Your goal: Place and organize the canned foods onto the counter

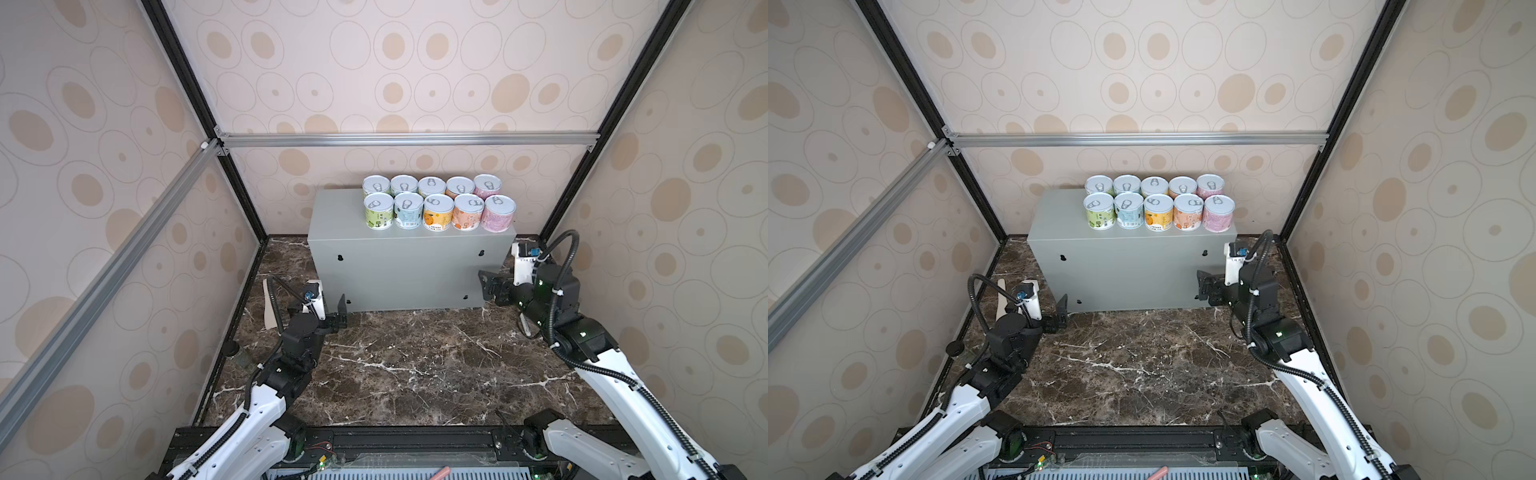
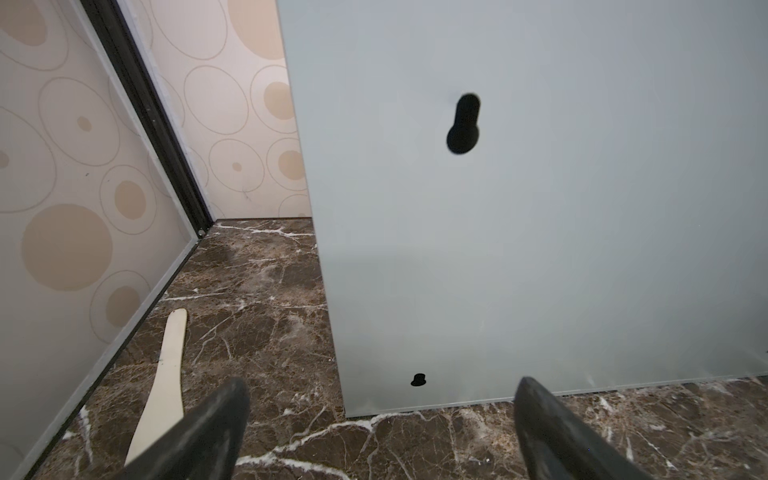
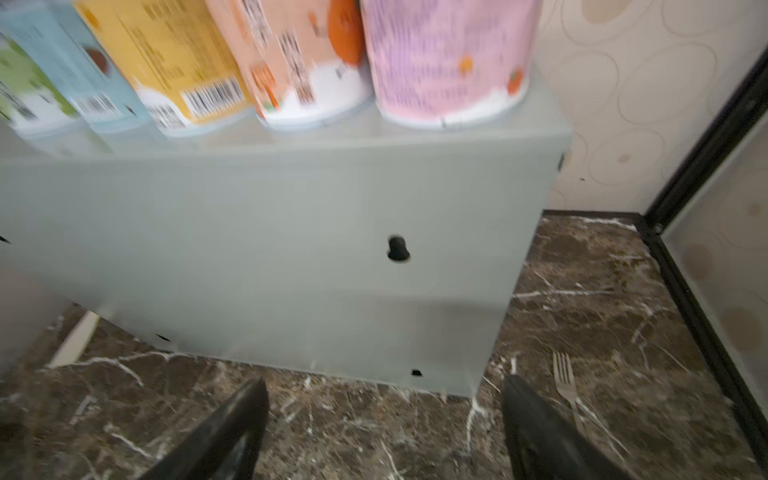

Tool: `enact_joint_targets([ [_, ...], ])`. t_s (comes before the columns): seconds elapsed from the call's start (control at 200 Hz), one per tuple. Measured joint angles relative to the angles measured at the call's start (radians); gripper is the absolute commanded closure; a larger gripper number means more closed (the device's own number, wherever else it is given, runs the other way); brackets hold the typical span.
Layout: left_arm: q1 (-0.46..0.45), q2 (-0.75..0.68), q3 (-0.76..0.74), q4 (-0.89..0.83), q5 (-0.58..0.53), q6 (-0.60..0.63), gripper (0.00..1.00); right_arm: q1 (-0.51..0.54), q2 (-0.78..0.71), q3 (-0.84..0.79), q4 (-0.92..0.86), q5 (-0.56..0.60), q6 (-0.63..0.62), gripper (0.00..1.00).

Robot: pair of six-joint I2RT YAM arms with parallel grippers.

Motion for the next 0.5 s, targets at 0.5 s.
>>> enact_joint_targets([
  [0.5,0.115,0.361,-0.043,0.301,0.008,0.14,0.01,-0.002,0.058,-0.613,0.605,0.413,-0.123,0.01],
])
